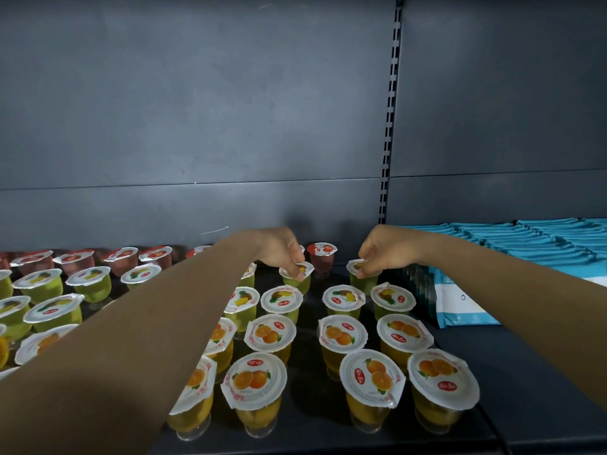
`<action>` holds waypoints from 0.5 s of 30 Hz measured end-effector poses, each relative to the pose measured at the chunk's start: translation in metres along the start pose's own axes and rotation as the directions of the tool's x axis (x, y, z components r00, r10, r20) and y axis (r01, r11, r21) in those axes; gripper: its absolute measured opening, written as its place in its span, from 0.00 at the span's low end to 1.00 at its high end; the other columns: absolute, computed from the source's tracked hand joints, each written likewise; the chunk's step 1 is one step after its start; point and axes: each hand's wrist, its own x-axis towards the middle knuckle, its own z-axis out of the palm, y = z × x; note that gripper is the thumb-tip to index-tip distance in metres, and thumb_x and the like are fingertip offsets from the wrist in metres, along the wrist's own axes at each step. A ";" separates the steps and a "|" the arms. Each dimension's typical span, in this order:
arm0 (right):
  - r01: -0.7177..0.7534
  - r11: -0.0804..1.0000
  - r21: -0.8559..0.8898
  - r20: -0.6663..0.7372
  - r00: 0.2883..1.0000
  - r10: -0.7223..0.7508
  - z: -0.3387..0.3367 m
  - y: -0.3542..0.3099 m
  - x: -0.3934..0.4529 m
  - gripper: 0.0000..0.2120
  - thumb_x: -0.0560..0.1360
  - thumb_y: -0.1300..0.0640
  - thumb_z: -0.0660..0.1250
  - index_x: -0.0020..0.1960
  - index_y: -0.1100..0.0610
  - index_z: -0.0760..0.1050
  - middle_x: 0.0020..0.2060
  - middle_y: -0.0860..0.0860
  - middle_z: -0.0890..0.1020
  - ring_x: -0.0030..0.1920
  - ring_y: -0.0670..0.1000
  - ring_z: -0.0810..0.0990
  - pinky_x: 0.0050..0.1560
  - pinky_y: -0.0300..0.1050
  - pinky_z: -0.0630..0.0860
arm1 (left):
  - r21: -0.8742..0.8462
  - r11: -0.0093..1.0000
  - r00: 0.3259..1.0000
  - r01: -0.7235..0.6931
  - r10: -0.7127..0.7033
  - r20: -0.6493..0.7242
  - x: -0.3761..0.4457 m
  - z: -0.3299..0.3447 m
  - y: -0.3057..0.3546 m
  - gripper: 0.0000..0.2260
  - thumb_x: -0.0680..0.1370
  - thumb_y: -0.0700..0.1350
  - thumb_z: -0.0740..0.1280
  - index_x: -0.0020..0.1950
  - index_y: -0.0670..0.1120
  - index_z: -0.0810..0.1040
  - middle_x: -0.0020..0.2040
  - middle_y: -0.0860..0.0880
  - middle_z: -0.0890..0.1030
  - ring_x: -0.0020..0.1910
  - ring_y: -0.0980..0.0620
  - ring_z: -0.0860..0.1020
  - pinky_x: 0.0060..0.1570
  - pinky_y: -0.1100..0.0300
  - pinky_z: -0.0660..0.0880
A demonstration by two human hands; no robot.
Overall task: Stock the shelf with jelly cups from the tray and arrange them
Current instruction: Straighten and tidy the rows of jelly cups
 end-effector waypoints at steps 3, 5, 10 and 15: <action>0.005 1.000 0.002 -0.002 1.000 -0.005 0.003 -0.006 0.006 0.16 0.74 0.50 0.68 0.47 0.65 0.81 0.38 0.56 0.77 0.38 0.50 0.73 0.40 0.44 0.70 | 0.014 1.000 1.000 -0.009 0.009 0.018 0.000 -0.002 -0.003 0.19 0.74 0.49 0.71 0.64 0.48 0.77 0.66 0.50 0.75 0.63 0.49 0.72 0.64 0.54 0.68; 0.012 1.000 0.007 -0.003 1.000 -0.012 0.004 -0.014 0.010 0.16 0.74 0.50 0.68 0.47 0.64 0.81 0.39 0.58 0.78 0.38 0.50 0.73 0.40 0.43 0.70 | 0.020 1.000 0.999 -0.014 0.013 0.032 0.000 -0.004 -0.006 0.18 0.74 0.49 0.71 0.64 0.48 0.78 0.65 0.50 0.76 0.62 0.49 0.73 0.64 0.53 0.68; 0.034 0.999 0.028 -0.024 0.999 -0.033 0.012 -0.036 0.022 0.16 0.74 0.50 0.69 0.48 0.64 0.81 0.40 0.60 0.79 0.38 0.52 0.74 0.38 0.43 0.69 | 0.020 1.000 0.999 0.004 -0.005 0.033 0.000 -0.005 -0.018 0.20 0.73 0.50 0.71 0.65 0.49 0.76 0.66 0.51 0.75 0.64 0.49 0.72 0.66 0.51 0.67; 0.048 0.998 0.038 -0.003 0.999 -0.047 0.014 -0.042 0.028 0.19 0.74 0.48 0.69 0.51 0.65 0.81 0.47 0.62 0.81 0.41 0.57 0.79 0.41 0.45 0.71 | -0.010 1.000 1.000 -0.001 0.001 0.028 0.000 -0.004 -0.022 0.20 0.73 0.50 0.72 0.64 0.50 0.77 0.65 0.52 0.76 0.63 0.49 0.73 0.65 0.52 0.68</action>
